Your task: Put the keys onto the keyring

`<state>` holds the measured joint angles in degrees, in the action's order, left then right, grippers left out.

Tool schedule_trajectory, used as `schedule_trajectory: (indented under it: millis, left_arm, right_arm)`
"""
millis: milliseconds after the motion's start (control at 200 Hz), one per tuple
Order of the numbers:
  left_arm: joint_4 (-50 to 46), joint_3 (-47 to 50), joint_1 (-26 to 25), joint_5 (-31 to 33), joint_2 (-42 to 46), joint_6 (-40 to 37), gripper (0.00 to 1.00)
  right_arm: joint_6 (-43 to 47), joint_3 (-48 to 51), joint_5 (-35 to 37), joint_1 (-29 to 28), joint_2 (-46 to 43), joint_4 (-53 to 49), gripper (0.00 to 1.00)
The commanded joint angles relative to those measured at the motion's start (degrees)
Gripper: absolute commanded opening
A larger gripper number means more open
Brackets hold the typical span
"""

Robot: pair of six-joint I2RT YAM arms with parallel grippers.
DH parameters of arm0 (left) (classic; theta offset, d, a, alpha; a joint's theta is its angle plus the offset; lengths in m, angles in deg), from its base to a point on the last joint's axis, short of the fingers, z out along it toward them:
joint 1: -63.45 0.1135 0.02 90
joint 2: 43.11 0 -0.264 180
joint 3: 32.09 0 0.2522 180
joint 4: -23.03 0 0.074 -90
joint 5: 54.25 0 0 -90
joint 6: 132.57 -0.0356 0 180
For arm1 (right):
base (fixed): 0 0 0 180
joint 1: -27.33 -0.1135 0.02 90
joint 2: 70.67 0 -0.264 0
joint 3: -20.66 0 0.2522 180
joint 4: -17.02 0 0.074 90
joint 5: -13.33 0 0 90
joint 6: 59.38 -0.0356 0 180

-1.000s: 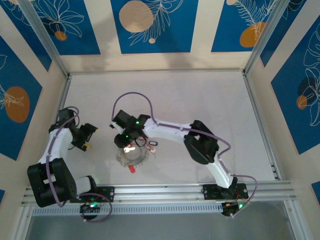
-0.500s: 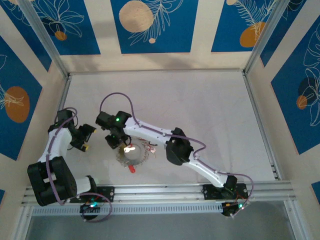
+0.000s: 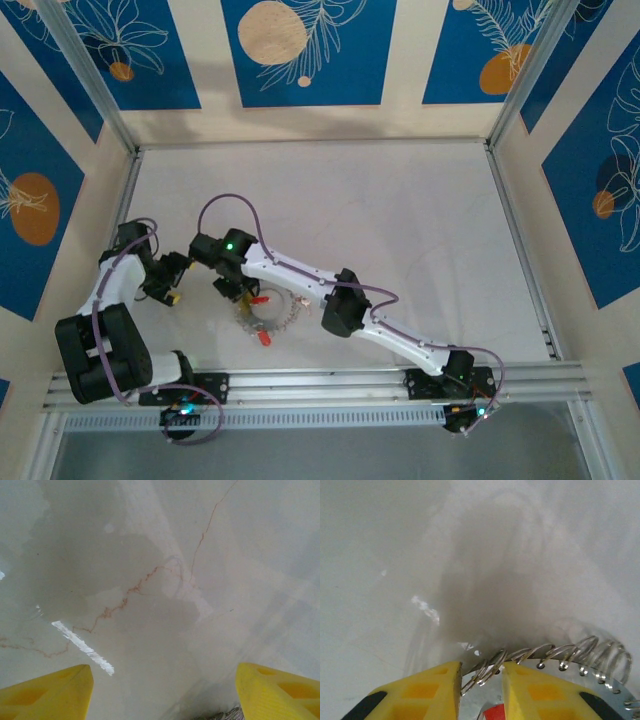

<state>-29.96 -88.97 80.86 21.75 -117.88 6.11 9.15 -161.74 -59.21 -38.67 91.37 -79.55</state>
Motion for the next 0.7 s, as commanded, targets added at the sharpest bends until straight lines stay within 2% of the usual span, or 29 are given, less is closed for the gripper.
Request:
schedule_trajectory:
  millis: [0, 145, 275, 695]
  left_arm:
    - [-0.1, 0.4, 0.7, -1.1, -0.5, -1.8, 0.74]
    - [0.7, 1.4, 0.7, -1.4, -0.3, -1.5, 0.74]
    - [0.0, 0.7, 0.7, -1.6, -0.9, -1.9, 0.74]
    - [2.3, 1.8, 0.7, -2.9, -1.7, -1.1, 0.72]
  right_arm:
    - [-1.3, -2.7, 3.4, -0.6, 0.5, -3.7, 0.28]
    - [-1.1, -2.8, 2.8, -0.9, 0.7, -3.7, 0.27]
    - [-1.0, -2.8, 2.6, -0.8, 0.7, -3.9, 0.23]
    - [0.0, -2.7, -1.6, -0.5, 1.6, -3.9, 0.25]
